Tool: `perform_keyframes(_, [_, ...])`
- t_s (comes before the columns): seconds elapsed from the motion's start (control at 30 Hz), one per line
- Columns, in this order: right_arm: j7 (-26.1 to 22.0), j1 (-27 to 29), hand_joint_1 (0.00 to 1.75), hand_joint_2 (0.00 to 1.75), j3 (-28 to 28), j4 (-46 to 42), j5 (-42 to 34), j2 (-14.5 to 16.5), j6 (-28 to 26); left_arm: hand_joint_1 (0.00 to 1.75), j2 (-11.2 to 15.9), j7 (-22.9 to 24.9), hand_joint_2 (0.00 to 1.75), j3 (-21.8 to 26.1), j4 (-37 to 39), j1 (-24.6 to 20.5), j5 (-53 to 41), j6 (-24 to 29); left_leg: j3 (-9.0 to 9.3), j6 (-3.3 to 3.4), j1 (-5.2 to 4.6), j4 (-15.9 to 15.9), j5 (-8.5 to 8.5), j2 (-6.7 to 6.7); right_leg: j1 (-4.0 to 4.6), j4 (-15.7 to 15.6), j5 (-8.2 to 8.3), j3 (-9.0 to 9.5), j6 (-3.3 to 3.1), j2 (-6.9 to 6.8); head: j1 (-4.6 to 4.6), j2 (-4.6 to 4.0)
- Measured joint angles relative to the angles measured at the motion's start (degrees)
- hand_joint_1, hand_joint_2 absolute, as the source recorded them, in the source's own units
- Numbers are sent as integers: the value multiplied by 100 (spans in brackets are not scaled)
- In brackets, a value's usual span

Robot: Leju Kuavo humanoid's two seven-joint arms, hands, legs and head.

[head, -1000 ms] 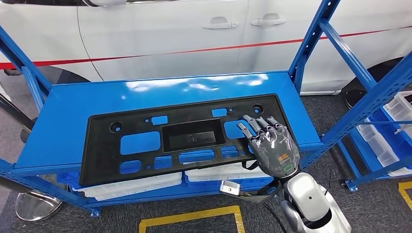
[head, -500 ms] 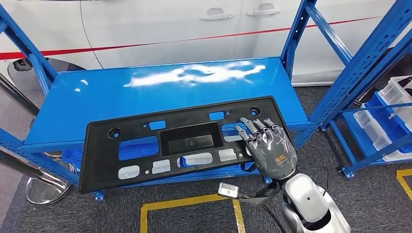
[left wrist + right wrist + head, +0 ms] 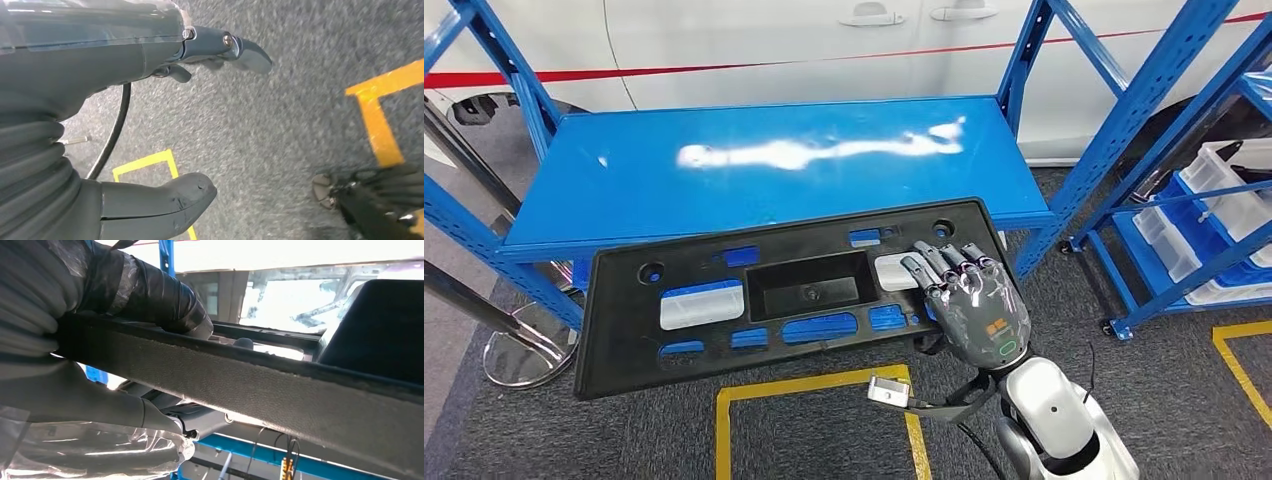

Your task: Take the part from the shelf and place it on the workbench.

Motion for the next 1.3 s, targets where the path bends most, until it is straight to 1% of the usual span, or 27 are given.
perform_keyframes(0.07, [5, 0, 175, 175, -1, -20, 0, 0, 4, 0, -11, 9, 175, -1, 0, -1, 0, -3, -79, -62, -5, 34, 96, -4, 40, -747, -135, 524, -68, 3, -2, 0])
perform_keyframes(0.1, [5, 4, 175, 175, -1, -30, 0, 0, 6, 0, -16, 16, 175, -1, 0, 1, 0, -3, -94, -100, -1, 27, 146, -4, 63, -918, -194, 614, -99, 3, -2, 0])
perform_keyframes(0.17, [5, 11, 175, 175, -1, -36, 0, 0, 10, 0, -15, 32, 175, -2, 0, 16, 0, -3, -123, -182, 12, 10, 210, -8, 62, -976, -102, 556, -171, -12, -1, 0])
perform_keyframes(0.2, [4, 11, 175, 175, -1, -37, 0, 0, 11, 0, -14, 37, 175, -2, 0, 23, 0, -2, -163, -213, 18, 68, 112, -16, 48, -990, -31, 499, -220, -23, -2, 0])
perform_keyframes(0.23, [4, 13, 175, 175, 0, -37, 0, 0, 13, 0, -13, 42, 175, -2, 0, 32, 0, -2, -229, -241, 22, 225, -102, -24, 31, -1008, 52, 423, -266, -34, -3, 0])
perform_keyframes(0.3, [2, 22, 175, 175, 1, -38, 0, 0, 16, 0, -14, 46, 175, -2, 0, 38, 0, -2, -396, -281, 44, 848, -727, -31, 24, -1004, 205, 232, -319, -43, -4, 0])
perform_keyframes(0.33, [1, 26, 175, 175, 2, -38, 0, 0, 16, 0, -15, 48, 175, -2, 0, 40, 0, -2, -460, -302, 51, 1216, -945, -31, 25, -992, 282, 125, -321, -44, -4, 0])
perform_keyframes(0.37, [-1, 30, 175, 175, 2, -38, 0, 0, 16, 0, -15, 48, 175, -2, 0, 41, 0, -2, -469, -320, 54, 1505, -1005, -31, 26, -973, 358, 12, -313, -44, -4, 0])
perform_keyframes(0.4, [-1, 32, 175, 175, 2, -38, 0, 0, 16, 0, -14, 48, 175, -2, 0, 40, 0, -2, -408, -331, 56, 1644, -923, -31, 24, -949, 427, -103, -299, -45, -5, 0])
perform_keyframes(0.43, [-1, 33, 175, 175, 2, -38, 0, 0, 16, 0, -11, 49, 175, -2, 0, 40, 0, -2, -242, -335, 58, 1575, -748, -30, 21, -917, 493, -219, -280, -46, -5, 0])
perform_keyframes(0.47, [-1, 35, 175, 175, 2, -39, 0, 0, 16, 0, -8, 49, 175, -3, 0, 37, 0, -2, 15, -329, 59, 1325, -591, -31, 17, -877, 551, -322, -258, -47, -5, 0])
perform_keyframes(0.5, [-1, 36, 175, 175, 2, -40, 0, 0, 16, 0, -5, 50, 175, -4, 0, 31, 0, -1, 352, -315, 54, 920, -554, -33, 21, -833, 597, -411, -231, -46, -5, 0])
perform_keyframes(0.57, [-1, 38, 175, 175, 2, -42, -1, 0, 29, 0, -2, 50, 175, -8, 0, 17, 0, 2, 872, -260, 35, 157, -714, -44, 31, -761, 686, -515, -167, -52, -4, 0])
perform_keyframes(0.6, [-3, 37, 175, 175, 2, -43, -3, 0, 52, 0, -3, 50, 175, -10, 0, 13, 0, 4, 983, -226, 19, -46, -799, -49, 31, -754, 735, -535, -131, -57, -3, 0])
perform_keyframes(0.63, [-5, 35, 175, 175, 3, -42, -4, 0, 81, 0, -4, 51, 175, -10, 0, 13, 0, 5, 976, -184, 13, -115, -799, -51, 29, -763, 794, -542, -91, -63, -2, 0])
perform_keyframes(0.7, [-10, 31, 175, 175, 5, -39, -7, 0, 136, 0, -9, 52, 175, -11, 0, 14, 0, 5, 877, -90, 22, -119, -674, -24, 7, -714, 718, -595, -24, -46, -2, 0])
perform_keyframes(0.77, [-10, 27, 175, 175, 7, -37, -7, 0, 168, 0, -11, 51, 175, -14, 0, 11, 0, 6, 728, -6, 37, -133, -519, 6, -8, -316, 217, -738, 19, -23, -1, 0])
perform_keyframes(0.83, [-9, 24, 175, 175, 9, -35, -7, 0, 195, 0, -9, 49, 175, -19, 0, 8, 0, 9, 558, 28, 29, -125, -381, 15, -9, 363, -322, -884, 48, -21, 1, 0])
perform_keyframes(0.87, [-9, 21, 175, 175, 10, -34, -7, 0, 204, 0, -8, 48, 175, -22, 0, 8, 0, 10, 458, 27, 23, -115, -305, 16, -10, 655, -402, -900, 57, -20, 1, 0])
perform_keyframes(0.93, [-7, 15, 175, 175, 12, -33, -7, 0, 212, 0, -8, 50, 175, -36, 0, 11, 0, 16, 252, 8, 14, -84, -163, 14, -8, 774, -182, -702, 47, -19, 0, 0])
perform_keyframes(1.0, [-7, -8, 175, 175, 20, -32, -6, 14, 240, 0, -13, 36, 175, -57, 0, 10, 34, 16, 76, -26, 5, -41, -44, 6, 9, 166, 41, -126, -14, -11, 0, 0])
perform_keyframes(1.07, [13, -93, 175, 175, 65, -23, -3, 75, 329, 0, -24, -41, 175, -60, 0, 6, 138, -4, -19, -84, -6, -9, 56, 4, 47, -634, -74, 440, -95, 0, -1, 0])
perform_keyframes(1.1, [45, -149, 175, 175, 108, -11, -1, 120, 379, 0, -29, -95, 175, -51, 0, 4, 199, -22, -39, -121, -5, -12, 109, 9, 70, -858, -147, 570, -133, 4, -2, 0])
perform_keyframes(1.17, [150, -226, 175, 175, 217, 23, 0, 182, 428, 0, -32, -174, 175, -19, 0, 3, 268, -51, -65, -194, 5, -31, 196, 9, 78, -964, -96, 542, -204, -11, -1, 0])
perform_keyframes(1.2, [197, -246, 175, 175, 268, 38, 0, 198, 430, 0, -33, -197, 175, 2, -1, 6, 283, -60, -97, -225, 11, 1, 141, -1, 68, -979, -31, 494, -252, -25, -2, 0])
perform_keyframes(1.23, [237, -254, 175, 175, 309, 49, 1, 211, 425, 0, -37, -211, 175, 20, -1, 13, 291, -67, -156, -252, 16, 137, -45, -12, 53, -995, 46, 427, -303, -39, -2, 0])
perform_keyframes(1.3, [278, -235, 175, 175, 351, 57, 1, 232, 409, 0, -51, -226, 175, 41, -1, 31, 291, -80, -318, -298, 34, 710, -644, -26, 46, -995, 196, 249, -369, -57, -4, 0])
